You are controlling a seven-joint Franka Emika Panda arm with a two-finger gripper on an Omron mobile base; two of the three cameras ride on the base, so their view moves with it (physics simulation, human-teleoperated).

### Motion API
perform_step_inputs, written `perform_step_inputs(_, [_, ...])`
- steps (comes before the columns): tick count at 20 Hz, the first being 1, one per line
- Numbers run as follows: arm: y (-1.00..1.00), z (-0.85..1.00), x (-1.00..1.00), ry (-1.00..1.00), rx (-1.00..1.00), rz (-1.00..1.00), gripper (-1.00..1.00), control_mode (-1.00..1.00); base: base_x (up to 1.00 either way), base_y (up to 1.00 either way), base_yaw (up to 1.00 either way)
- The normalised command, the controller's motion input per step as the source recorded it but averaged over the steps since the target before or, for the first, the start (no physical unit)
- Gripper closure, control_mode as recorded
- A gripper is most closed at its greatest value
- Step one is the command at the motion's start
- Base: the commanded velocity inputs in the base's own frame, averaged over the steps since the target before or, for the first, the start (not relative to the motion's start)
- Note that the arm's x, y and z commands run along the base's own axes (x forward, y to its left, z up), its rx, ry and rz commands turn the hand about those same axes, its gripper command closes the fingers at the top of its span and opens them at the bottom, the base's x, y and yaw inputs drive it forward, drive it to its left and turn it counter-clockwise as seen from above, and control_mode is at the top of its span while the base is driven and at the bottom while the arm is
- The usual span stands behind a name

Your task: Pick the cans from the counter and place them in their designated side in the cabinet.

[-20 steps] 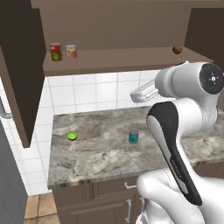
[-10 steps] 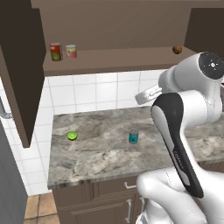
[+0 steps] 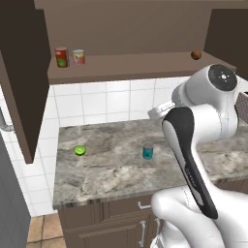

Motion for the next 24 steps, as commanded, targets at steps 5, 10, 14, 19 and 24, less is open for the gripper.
perform_step_inputs(5, [-0.15, -0.25, 0.09, 0.04, 0.02, -0.03, -1.0, -1.0, 0.0, 0.0, 0.0])
perform_step_inputs(10, [-0.15, -0.1, 0.03, 0.06, 0.06, -0.04, -1.0, -1.0, 0.0, 0.0, 0.0])
perform_step_inputs(14, [-0.15, -0.12, 0.0, 0.08, 0.06, -0.05, -1.0, -1.0, 0.0, 0.0, 0.0])
perform_step_inputs(19, [-0.13, -0.07, 0.0, 0.08, 0.07, -0.04, -1.0, -1.0, 0.0, 0.0, 0.0])
perform_step_inputs(24, [-0.12, -0.12, 0.0, 0.08, 0.02, -0.05, -1.0, -1.0, 0.0, 0.0, 0.0])
